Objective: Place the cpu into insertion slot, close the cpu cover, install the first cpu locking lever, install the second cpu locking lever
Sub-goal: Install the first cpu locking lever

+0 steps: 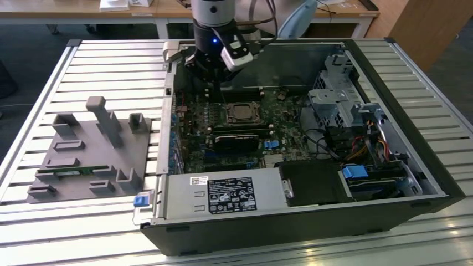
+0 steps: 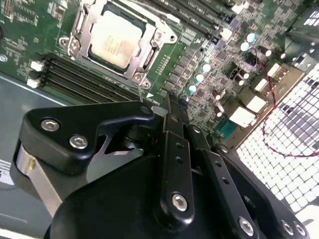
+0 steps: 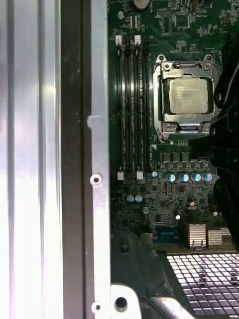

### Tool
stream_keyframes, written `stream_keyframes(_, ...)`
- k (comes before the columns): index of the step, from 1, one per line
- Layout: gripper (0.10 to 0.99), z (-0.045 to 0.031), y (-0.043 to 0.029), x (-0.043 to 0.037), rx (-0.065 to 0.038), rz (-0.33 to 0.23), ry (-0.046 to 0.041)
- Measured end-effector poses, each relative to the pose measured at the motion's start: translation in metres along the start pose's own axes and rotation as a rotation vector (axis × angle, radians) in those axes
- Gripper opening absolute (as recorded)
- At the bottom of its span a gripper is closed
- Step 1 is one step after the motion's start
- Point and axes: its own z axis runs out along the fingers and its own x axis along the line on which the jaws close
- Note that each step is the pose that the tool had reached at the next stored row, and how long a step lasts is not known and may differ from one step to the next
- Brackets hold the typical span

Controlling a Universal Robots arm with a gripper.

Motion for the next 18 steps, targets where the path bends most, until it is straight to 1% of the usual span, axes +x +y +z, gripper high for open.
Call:
stream_keyframes(7, 0.106, 0.0037, 0.0113, 0.0047, 0.000, -0.010, 0.0000)
stream_keyframes(10, 0.106, 0.0044, 0.0177, 0.0053, 0.000, -0.015, 0.0001)
stream_keyframes(12, 0.106, 0.0046, 0.0200, 0.0054, 0.000, -0.018, 0.0001)
stream_keyframes(15, 0.106, 0.0051, 0.0209, 0.0031, -0.001, -0.021, 0.0001)
stream_keyframes(18, 0.106, 0.0055, 0.0212, -0.0022, 0.000, -0.021, 0.0002)
